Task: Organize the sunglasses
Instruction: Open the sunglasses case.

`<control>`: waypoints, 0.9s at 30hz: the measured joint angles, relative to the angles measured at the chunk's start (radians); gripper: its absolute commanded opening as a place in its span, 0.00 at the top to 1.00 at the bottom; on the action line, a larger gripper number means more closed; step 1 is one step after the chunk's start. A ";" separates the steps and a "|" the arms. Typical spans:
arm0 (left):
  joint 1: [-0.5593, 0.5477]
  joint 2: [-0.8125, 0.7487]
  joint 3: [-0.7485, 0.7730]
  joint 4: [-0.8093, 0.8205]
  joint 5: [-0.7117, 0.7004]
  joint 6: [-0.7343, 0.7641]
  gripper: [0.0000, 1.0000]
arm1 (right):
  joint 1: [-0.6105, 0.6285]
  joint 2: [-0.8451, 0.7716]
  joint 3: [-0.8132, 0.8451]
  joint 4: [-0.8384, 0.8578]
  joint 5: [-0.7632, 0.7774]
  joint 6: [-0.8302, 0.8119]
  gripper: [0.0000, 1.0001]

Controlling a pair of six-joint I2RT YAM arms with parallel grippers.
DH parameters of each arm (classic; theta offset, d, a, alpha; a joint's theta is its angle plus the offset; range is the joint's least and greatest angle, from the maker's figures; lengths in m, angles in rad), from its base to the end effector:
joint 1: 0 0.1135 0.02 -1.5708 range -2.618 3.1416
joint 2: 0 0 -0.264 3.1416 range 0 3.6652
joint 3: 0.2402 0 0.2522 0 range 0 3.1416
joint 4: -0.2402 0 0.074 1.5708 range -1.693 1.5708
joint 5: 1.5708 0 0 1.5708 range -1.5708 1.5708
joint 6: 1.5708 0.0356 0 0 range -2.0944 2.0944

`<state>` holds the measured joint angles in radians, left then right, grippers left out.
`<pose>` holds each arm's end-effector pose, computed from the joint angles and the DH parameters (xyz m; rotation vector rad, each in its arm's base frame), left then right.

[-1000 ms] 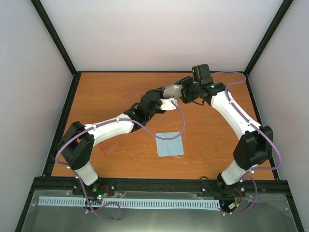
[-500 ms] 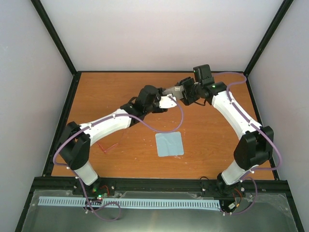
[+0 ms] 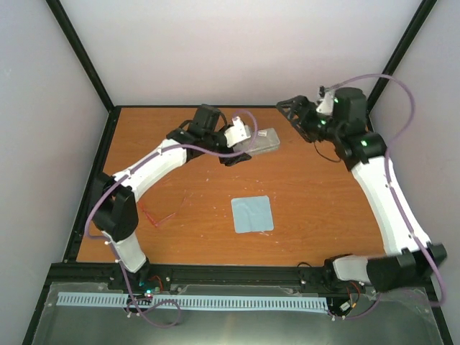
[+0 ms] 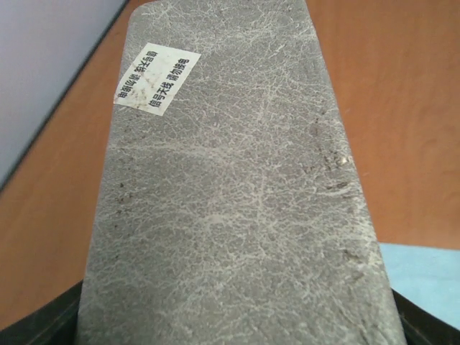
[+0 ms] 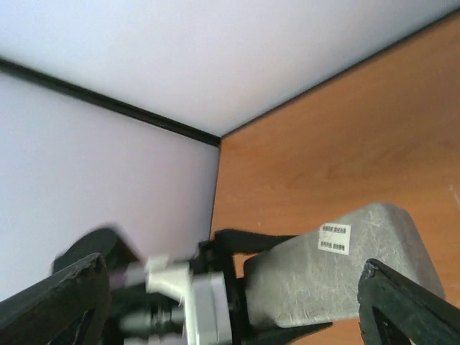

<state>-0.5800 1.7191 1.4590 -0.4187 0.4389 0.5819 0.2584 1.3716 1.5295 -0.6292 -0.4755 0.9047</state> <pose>0.3211 -0.2285 0.3029 1.4073 1.7149 -0.4910 0.2804 0.0910 0.4221 0.3861 2.1744 1.1776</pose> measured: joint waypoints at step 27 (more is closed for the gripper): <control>0.174 0.196 0.254 0.452 1.096 -1.056 0.98 | -0.002 -0.328 -0.780 1.098 -0.151 -0.062 0.02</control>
<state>-0.4057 1.9152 1.7130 0.0338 1.5352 -0.4736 0.2565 1.0439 0.7498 0.4686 -0.6262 0.8425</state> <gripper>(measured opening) 0.706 0.975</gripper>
